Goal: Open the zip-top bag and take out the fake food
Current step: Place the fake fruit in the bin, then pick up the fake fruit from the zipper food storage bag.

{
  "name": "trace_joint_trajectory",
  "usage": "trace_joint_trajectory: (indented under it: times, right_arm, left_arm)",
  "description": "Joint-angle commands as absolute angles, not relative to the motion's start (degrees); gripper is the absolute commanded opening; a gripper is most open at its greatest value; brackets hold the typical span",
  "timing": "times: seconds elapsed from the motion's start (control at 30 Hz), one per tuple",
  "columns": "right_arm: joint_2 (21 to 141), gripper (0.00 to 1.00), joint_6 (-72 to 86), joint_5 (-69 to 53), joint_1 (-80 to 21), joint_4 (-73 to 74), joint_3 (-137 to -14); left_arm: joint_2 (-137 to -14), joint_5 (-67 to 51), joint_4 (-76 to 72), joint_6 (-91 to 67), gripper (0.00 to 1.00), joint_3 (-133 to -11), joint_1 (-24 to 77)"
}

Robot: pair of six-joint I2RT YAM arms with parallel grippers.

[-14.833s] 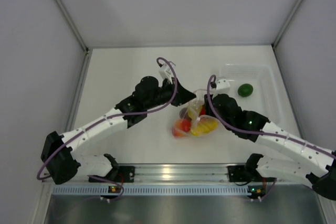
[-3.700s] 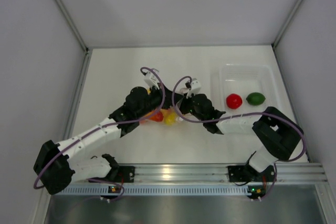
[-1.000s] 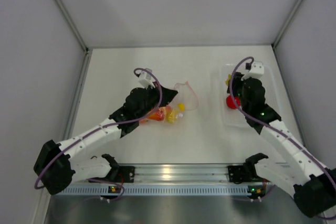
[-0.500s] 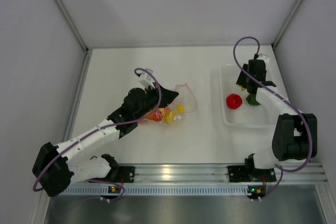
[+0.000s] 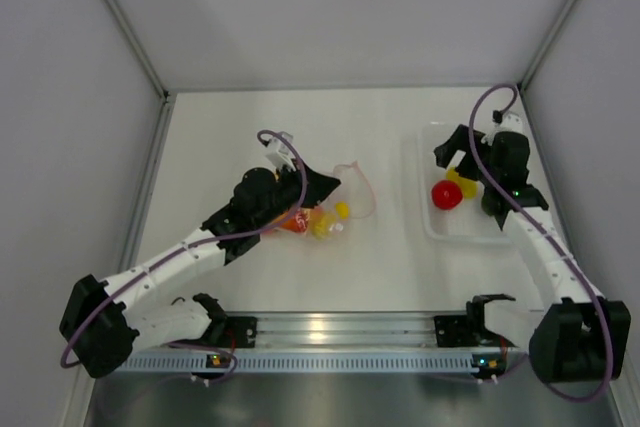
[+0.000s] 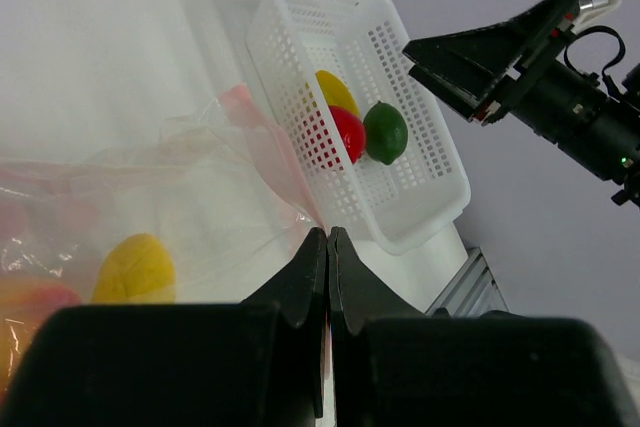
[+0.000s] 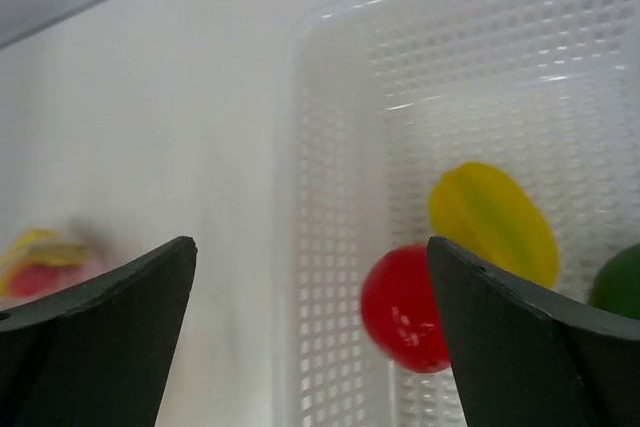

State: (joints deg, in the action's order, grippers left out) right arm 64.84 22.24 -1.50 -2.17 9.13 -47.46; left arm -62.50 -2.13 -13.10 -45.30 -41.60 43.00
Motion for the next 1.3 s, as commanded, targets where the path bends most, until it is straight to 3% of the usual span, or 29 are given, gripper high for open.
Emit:
trace_joint_trajectory:
  times: [0.0,0.07,0.3,0.5,0.63,0.77,0.97,1.27]
  right_arm:
    - [58.2,0.98,28.7,-21.0,-2.4,-1.6,-41.4]
    - [55.4,0.96,29.3,-22.1,-5.9,-1.4,-41.0]
    - [49.1,0.70,30.1,-14.4,-23.6,-2.2,-38.1]
    - [51.1,0.64,29.8,-5.0,-39.0,-6.9,-36.8]
    - [59.5,0.61,27.4,3.0,-46.6,-7.2,-39.5]
    - [65.1,0.52,27.4,4.1,-48.0,-10.1,-40.4]
    - [69.7,0.52,32.2,8.6,-49.9,-7.8,-42.2]
    - [72.2,0.52,44.5,19.0,-52.2,-4.6,-42.6]
  left_arm:
    - [-62.0,-4.7,-15.1,-44.8,0.00,-44.7,42.8]
    - [-62.1,-5.2,-15.1,-45.2,0.00,-44.9,42.8]
    - [-62.2,-7.8,-15.1,-45.7,0.00,-45.8,42.8]
    - [-62.1,-9.4,-15.1,-46.5,0.00,-46.6,42.8]
    - [-62.6,-11.2,-15.2,-47.0,0.00,-47.2,42.8]
    - [-61.8,-11.9,-15.1,-47.2,0.00,-47.2,42.9]
    - [-61.4,-10.5,-15.2,-47.5,0.00,-45.3,42.9]
    - [-63.6,-6.0,-27.6,-52.1,0.00,-37.1,45.3]
